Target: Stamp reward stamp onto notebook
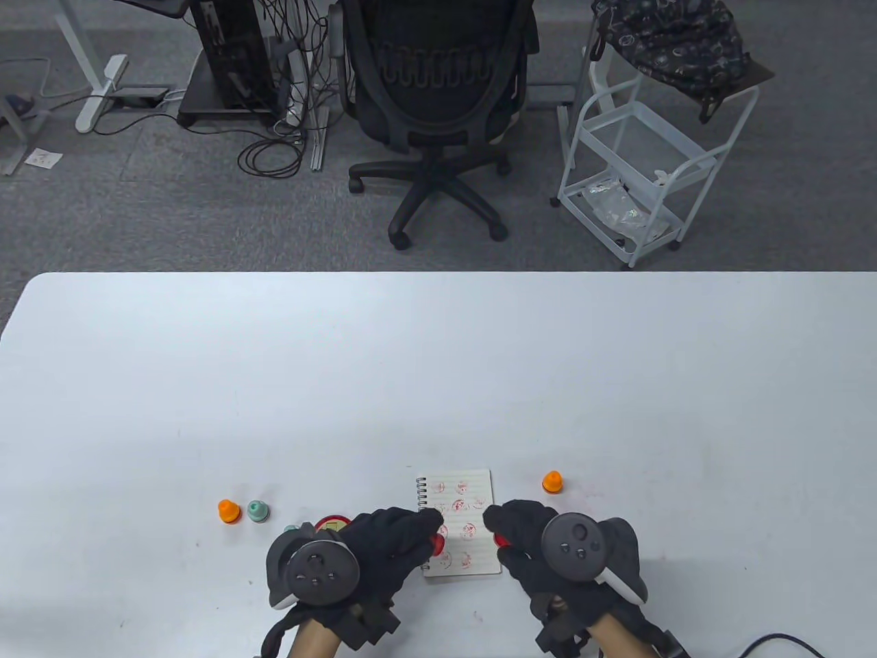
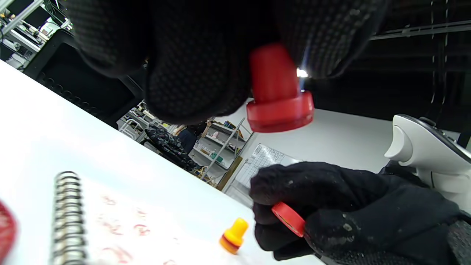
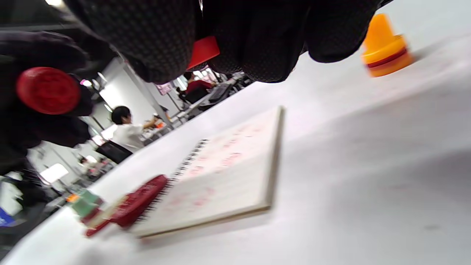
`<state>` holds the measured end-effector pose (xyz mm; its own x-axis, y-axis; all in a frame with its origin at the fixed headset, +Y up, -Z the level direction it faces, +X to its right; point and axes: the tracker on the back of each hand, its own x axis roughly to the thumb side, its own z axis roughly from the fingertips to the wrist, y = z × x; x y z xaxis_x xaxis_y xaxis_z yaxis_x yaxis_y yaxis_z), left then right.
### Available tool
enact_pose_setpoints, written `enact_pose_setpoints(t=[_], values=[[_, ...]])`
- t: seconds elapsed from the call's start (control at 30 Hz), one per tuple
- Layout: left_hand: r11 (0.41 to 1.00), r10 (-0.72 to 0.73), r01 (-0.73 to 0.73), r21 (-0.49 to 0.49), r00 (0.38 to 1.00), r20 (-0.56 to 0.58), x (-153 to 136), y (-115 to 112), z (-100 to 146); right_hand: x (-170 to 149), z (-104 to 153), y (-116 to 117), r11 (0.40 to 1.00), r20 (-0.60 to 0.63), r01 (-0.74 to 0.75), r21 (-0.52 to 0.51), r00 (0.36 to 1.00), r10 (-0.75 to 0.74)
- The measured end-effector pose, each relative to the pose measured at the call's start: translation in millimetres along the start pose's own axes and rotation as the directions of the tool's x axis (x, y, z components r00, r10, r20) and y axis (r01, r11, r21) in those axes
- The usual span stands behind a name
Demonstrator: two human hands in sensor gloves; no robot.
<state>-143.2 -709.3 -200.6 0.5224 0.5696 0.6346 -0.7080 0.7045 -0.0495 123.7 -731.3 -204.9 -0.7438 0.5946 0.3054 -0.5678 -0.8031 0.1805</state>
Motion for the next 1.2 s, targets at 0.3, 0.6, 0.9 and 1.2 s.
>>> enact_pose_setpoints(t=[0.3,0.6,0.9,1.2], values=[[0.975,0.160,-0.165,0.147,0.986,0.041,16.1,-1.4,1.5,19.5,4.9,5.6,0.983,0.037,0.181,0.028,0.983,-0.182],[0.969,0.192,-0.193,0.153,0.981,0.021,16.6,-6.5,1.9,20.2,4.8,10.5,0.900,0.026,0.428,0.082,0.902,-0.431],[0.981,0.165,-0.167,0.097,0.986,0.023,18.9,-9.5,1.0,14.7,4.8,8.0,0.853,0.047,0.515,0.084,0.853,-0.520],[0.985,0.152,-0.154,0.084,0.988,0.028,20.2,-10.3,0.5,14.6,4.6,9.6,0.836,0.060,0.541,0.096,0.835,-0.547]])
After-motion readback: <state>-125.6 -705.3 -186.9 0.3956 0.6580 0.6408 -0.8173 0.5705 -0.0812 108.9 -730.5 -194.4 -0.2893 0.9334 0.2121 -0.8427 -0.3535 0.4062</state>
